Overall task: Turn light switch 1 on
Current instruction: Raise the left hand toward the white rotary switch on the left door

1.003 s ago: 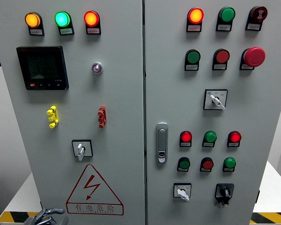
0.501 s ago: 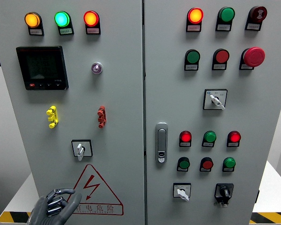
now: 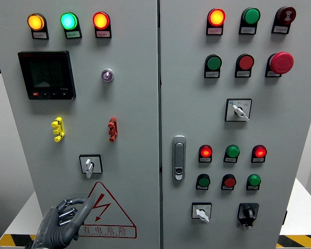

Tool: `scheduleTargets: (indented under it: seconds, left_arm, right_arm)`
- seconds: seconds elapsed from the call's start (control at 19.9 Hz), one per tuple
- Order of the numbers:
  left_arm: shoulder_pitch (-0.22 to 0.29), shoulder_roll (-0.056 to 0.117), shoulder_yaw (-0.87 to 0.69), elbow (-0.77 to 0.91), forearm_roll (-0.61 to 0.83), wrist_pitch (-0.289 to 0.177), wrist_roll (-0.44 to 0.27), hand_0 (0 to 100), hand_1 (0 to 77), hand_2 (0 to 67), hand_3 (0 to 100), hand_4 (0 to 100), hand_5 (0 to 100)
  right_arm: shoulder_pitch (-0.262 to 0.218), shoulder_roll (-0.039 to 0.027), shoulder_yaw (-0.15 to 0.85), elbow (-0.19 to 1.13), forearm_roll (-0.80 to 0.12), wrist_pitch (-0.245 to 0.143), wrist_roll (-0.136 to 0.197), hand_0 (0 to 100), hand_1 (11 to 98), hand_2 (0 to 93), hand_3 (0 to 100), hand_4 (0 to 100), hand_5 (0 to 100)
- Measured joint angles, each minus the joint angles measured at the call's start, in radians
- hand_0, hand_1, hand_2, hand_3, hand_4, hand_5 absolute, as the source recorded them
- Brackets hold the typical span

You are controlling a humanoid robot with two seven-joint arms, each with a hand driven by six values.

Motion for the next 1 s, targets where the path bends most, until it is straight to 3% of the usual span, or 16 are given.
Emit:
scheduleTargets:
  seconds: [0.15, 0.45, 1.0]
  left_arm:
    - [-0.016, 0.000, 0.015, -0.034, 0.004, 0.025, 0.036, 0, 50.7, 40.8, 90, 100, 100]
    - [-0.064, 0.006, 0.026, -0.035, 0.016, 0.126, 0.096, 0, 53.1, 41.5, 90, 100, 98]
    - [-0.119, 0.016, 0.029, -0.024, 0.028, 0.130, 0.101, 0, 55.2, 42.4, 90, 100, 97]
  right_arm:
    - [0.000, 0.0006, 0.000, 0.000, 0.000, 0.000, 0.000, 0, 20.0, 0.0, 20, 19, 10]
    - [0.000, 0.0008, 0.000, 0.000, 0.000, 0.000, 0.000, 0, 19.4, 0.0, 20, 19, 10]
    - [0.000, 0.0001, 0.000, 0.000, 0.000, 0.001, 0.000, 0, 19.7, 0.0, 20, 19, 11]
